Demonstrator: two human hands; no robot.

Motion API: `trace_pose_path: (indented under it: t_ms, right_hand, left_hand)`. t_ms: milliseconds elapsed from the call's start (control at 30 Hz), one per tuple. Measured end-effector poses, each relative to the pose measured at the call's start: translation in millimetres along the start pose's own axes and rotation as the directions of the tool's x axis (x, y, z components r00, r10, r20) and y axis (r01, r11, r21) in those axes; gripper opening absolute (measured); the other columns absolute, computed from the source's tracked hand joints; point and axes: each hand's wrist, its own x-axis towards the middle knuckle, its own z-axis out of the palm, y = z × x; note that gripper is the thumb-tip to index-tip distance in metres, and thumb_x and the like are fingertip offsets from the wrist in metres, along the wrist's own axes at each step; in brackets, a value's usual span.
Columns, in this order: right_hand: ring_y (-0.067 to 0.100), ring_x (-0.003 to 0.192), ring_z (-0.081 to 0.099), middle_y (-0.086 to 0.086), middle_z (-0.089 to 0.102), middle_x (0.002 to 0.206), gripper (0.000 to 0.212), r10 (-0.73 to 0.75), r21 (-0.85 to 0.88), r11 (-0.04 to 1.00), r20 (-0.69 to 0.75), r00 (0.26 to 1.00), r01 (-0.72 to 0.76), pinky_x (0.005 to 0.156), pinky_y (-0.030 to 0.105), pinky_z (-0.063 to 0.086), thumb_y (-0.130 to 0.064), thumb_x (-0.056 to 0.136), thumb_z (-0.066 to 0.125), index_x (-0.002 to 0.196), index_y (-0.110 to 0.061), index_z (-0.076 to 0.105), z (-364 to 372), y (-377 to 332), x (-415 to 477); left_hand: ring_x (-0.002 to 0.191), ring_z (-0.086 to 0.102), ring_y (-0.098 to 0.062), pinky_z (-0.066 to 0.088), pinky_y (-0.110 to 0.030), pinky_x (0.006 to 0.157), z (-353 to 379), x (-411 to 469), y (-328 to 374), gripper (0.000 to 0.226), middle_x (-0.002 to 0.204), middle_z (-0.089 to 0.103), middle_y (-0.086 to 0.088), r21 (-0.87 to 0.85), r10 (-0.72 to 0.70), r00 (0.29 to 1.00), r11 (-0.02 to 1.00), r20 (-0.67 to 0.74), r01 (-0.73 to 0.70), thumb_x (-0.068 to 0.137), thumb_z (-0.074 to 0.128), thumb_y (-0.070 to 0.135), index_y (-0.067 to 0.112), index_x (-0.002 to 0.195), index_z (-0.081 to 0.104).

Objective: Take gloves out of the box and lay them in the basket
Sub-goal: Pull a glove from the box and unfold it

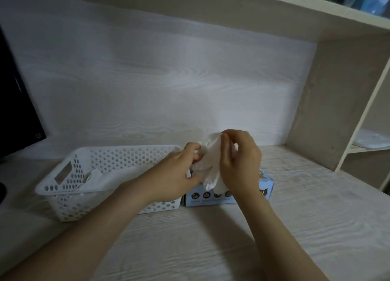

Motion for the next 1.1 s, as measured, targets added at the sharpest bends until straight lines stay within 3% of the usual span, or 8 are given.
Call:
trace_pose_path:
  t_ms: [67,200,400,533,600,767,967,1100]
  right_hand:
    - [0.012,0.08,0.061,-0.008,0.066,0.09,0.011,0.104,0.052,0.993,-0.053,0.993,-0.102,0.074,0.035,0.05,-0.015,0.107,0.056,0.102,-0.016,0.065,-3.3,-4.3,2.5]
    - [-0.001,0.078,0.061,-0.017,0.063,0.085,0.014,0.261,0.165,0.957,-0.141,0.955,-0.237,0.067,0.013,0.041,-0.018,0.111,0.049,0.103,-0.016,0.061,-11.3,-12.9,6.9]
    - [0.003,0.065,0.054,-0.015,0.058,0.077,0.016,0.275,0.284,0.937,-0.243,0.93,-0.203,0.059,0.017,0.04,-0.018,0.114,0.041,0.107,-0.016,0.055,-19.1,-29.0,9.5]
    - [0.0,0.068,0.053,-0.026,0.057,0.082,0.018,0.245,0.319,0.934,-0.234,0.941,-0.164,0.06,0.015,0.039,-0.009,0.114,0.036,0.106,-0.011,0.052,-19.4,-37.6,7.2]
    - [0.001,0.068,0.053,-0.025,0.057,0.081,0.019,0.258,0.34,0.923,-0.196,0.946,-0.181,0.059,0.018,0.041,-0.01,0.114,0.036,0.106,-0.011,0.052,-18.0,-38.8,6.4]
    - [0.005,0.063,0.053,-0.016,0.059,0.077,0.018,0.284,0.364,0.9,-0.079,0.956,-0.238,0.055,0.023,0.042,-0.018,0.114,0.041,0.106,-0.015,0.056,-14.2,-40.4,1.0]
    - [0.004,0.068,0.054,-0.011,0.061,0.075,0.021,0.362,0.49,0.803,0.054,0.931,-0.34,0.064,0.023,0.046,-0.008,0.109,0.05,0.093,-0.009,0.064,-13.6,-47.1,1.8]
    - [0.006,0.079,0.066,-0.008,0.073,0.083,0.023,0.325,0.484,0.79,0.19,0.926,-0.376,0.07,0.021,0.05,-0.008,0.102,0.054,0.095,-0.013,0.075,-15.4,-53.9,-1.5]
  left_hand:
    - [0.11,0.054,0.02,0.045,-0.007,0.094,-0.4,-1.6,3.4,0.05,0.133,0.06,0.023,0.033,0.035,0.999,0.999,0.034,-0.036,0.103,0.063,0.037,0.029,0.148,0.042]
    - [0.103,0.052,0.0,0.049,-0.039,0.1,4.4,-0.7,1.1,0.022,0.107,0.056,0.022,0.194,0.094,0.992,0.975,0.083,-0.108,0.106,0.053,0.043,0.034,0.127,0.055]
    - [0.13,0.04,-0.008,0.04,-0.04,0.111,7.8,-0.6,-0.8,0.047,0.142,0.04,0.016,0.262,0.1,0.986,0.956,0.134,-0.133,0.104,0.051,0.049,0.043,0.15,0.044]
    - [0.121,0.042,-0.017,0.041,-0.046,0.11,2.5,1.7,3.1,0.014,0.124,0.047,0.015,0.247,0.13,0.988,0.958,0.088,-0.148,0.104,0.048,0.036,0.044,0.11,0.058]
    - [0.114,0.049,-0.013,0.046,-0.046,0.105,-3.2,1.7,6.9,0.018,0.109,0.049,0.022,0.125,0.114,0.993,0.986,-0.024,-0.11,0.101,0.047,0.029,0.044,0.096,0.054]
    - [0.112,0.068,-0.012,0.054,-0.049,0.101,-18.4,3.6,20.6,0.022,0.116,0.073,0.011,-0.448,-0.018,0.982,0.891,-0.19,-0.07,0.099,0.056,0.029,0.03,0.118,0.068]
    - [0.09,0.07,-0.026,0.056,-0.054,0.09,-21.6,5.0,21.5,0.017,0.097,0.072,-0.018,-0.587,-0.129,0.923,0.8,-0.364,-0.12,0.104,0.063,0.031,0.016,0.102,0.071]
    - [0.094,0.075,-0.029,0.058,-0.055,0.093,-25.4,5.1,25.4,0.017,0.098,0.077,-0.013,-0.677,-0.199,0.909,0.727,-0.366,-0.114,0.103,0.066,0.026,0.011,0.105,0.072]
